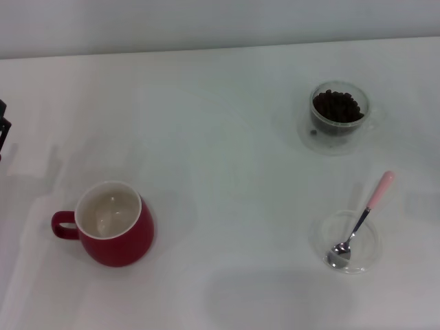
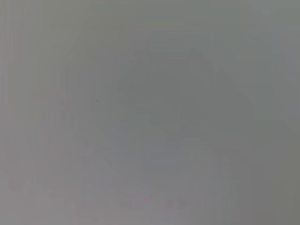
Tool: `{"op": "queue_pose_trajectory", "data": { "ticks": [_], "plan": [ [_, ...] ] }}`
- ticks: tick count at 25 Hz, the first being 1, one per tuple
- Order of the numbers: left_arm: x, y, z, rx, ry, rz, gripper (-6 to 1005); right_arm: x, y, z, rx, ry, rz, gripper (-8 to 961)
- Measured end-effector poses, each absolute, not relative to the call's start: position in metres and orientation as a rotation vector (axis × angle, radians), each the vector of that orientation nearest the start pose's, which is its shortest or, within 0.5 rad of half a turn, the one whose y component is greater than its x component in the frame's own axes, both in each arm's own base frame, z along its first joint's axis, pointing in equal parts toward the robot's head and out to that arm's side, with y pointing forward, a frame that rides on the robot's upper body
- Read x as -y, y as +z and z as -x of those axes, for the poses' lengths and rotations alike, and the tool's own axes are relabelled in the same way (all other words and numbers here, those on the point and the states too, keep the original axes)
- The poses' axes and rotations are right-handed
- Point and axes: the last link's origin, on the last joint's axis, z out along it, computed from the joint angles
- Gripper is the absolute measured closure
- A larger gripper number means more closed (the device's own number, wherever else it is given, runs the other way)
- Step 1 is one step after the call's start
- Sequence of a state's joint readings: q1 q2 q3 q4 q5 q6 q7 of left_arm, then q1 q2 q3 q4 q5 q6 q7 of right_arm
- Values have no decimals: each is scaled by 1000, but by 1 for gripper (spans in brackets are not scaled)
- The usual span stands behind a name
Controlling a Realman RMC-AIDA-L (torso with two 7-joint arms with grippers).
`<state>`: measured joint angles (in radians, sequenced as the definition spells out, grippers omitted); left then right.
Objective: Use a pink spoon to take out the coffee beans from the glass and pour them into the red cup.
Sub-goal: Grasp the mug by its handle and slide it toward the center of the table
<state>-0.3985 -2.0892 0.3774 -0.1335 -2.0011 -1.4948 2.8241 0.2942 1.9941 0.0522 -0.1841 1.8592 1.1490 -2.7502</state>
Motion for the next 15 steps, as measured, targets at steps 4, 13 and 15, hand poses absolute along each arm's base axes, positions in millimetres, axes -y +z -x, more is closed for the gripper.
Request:
{"op": "queue_pose_trajectory", "data": {
  "ticks": [4, 13, 15],
  "plan": [
    [-280, -16, 326, 569, -944, 1580, 242, -263, 112, -449, -656, 463, 1221, 97],
    [-280, -13, 328, 563, -933, 1578, 241, -271, 108, -443, -660, 487, 1228, 100],
    [-281, -12, 329, 560, -931, 1575, 241, -273, 108, -442, -657, 492, 1229, 100]
  ]
}}
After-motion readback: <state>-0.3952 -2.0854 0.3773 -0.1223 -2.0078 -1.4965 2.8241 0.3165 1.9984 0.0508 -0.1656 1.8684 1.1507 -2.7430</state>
